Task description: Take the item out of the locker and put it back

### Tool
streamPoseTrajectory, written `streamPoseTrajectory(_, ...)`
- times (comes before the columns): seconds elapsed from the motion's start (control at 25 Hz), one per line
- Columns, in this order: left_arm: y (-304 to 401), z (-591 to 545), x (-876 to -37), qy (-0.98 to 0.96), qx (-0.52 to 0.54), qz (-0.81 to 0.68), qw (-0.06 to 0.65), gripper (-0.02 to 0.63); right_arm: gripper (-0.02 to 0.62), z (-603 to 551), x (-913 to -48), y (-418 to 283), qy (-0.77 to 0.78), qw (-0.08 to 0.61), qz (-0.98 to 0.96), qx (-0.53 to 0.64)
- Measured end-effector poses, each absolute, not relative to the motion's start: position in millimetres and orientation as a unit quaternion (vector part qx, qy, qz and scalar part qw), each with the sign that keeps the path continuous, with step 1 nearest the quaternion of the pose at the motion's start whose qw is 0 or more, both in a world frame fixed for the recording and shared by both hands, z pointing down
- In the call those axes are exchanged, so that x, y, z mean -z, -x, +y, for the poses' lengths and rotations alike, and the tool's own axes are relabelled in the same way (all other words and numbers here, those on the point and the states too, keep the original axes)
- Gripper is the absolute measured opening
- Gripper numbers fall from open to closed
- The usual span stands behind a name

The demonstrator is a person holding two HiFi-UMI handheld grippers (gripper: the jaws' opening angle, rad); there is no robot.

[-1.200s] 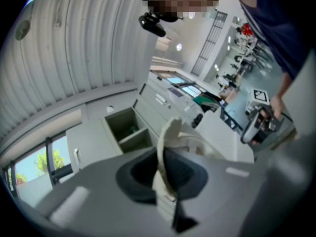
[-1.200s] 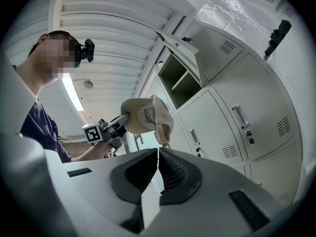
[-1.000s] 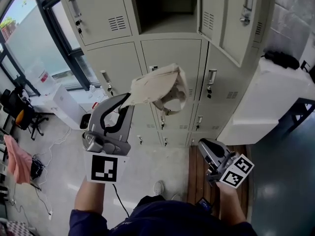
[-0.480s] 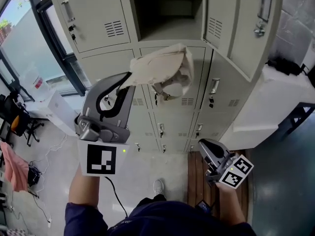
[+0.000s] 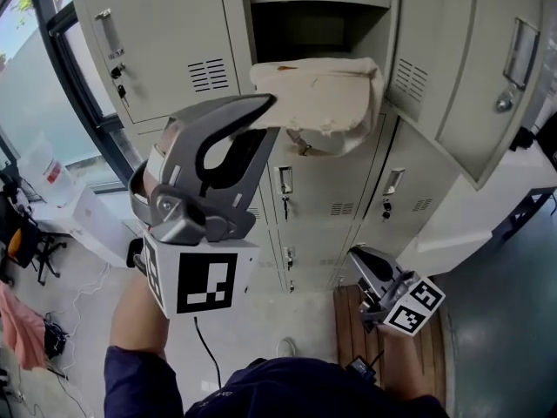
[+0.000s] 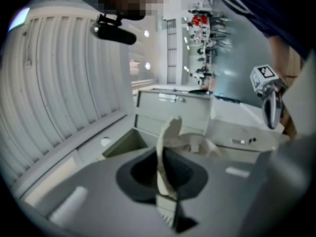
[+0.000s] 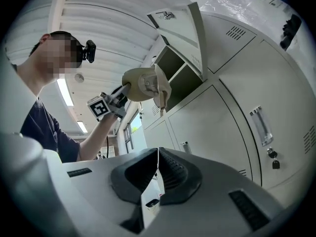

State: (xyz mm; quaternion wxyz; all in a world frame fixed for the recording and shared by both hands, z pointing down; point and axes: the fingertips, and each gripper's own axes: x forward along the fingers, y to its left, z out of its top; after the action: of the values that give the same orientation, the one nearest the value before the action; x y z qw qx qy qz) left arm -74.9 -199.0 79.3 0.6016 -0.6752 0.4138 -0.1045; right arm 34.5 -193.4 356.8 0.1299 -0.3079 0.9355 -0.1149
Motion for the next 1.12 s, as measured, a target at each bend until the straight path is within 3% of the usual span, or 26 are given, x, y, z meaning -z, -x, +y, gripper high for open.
streamPoseTrajectory(0.6, 56, -284, -26, 0.631, 0.152, 0.405, 0.644, 0.02, 0.006, -241, -367, -4, 0.308, 0.137, 0.932, 0.132)
streamPoseTrajectory(1.12, 20, -356, -51, 0.594, 0.252, 0.425, 0.634, 0.02, 0.008, -278, -355, -26, 0.249, 0.133, 0.951, 0.129)
